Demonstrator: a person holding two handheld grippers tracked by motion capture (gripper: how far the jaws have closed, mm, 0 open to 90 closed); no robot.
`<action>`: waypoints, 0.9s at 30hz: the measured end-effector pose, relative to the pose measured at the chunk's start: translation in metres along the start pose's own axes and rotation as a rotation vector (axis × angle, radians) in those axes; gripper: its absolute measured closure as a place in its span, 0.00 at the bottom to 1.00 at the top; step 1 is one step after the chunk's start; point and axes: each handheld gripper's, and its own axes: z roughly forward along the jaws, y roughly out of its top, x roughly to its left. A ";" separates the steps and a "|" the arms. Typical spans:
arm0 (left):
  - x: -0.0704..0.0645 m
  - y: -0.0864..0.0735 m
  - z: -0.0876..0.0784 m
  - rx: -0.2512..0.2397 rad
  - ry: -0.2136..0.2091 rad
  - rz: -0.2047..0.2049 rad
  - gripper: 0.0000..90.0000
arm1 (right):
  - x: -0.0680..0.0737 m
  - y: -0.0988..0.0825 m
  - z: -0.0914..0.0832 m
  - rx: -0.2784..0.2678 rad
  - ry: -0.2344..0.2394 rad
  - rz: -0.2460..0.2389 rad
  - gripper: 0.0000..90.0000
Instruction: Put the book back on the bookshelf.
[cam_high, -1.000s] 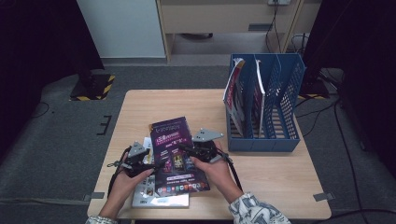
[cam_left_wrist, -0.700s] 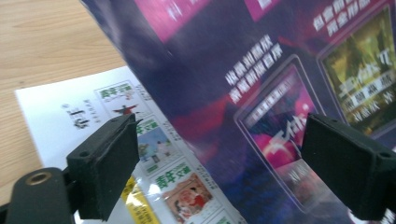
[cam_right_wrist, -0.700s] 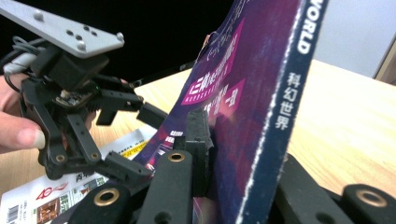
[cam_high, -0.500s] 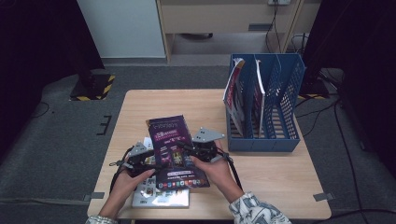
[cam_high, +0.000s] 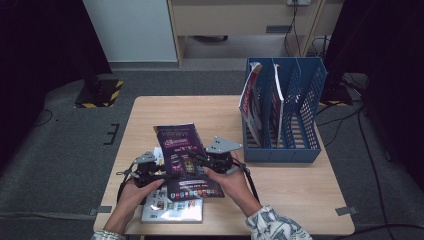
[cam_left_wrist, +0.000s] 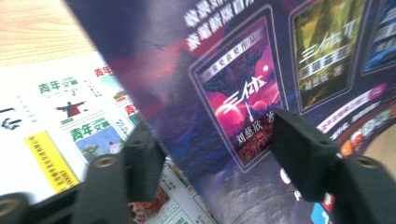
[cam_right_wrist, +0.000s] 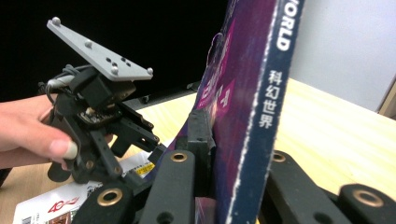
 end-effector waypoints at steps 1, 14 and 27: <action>0.000 0.000 -0.001 -0.003 0.004 0.002 0.51 | -0.001 -0.001 0.000 0.002 0.003 0.004 0.90; -0.003 0.009 -0.011 -0.022 0.035 0.039 0.74 | -0.007 -0.001 -0.002 0.022 -0.015 0.039 0.90; -0.011 0.016 -0.020 -0.083 0.103 0.107 0.85 | -0.012 0.004 -0.008 -0.001 -0.035 0.036 0.90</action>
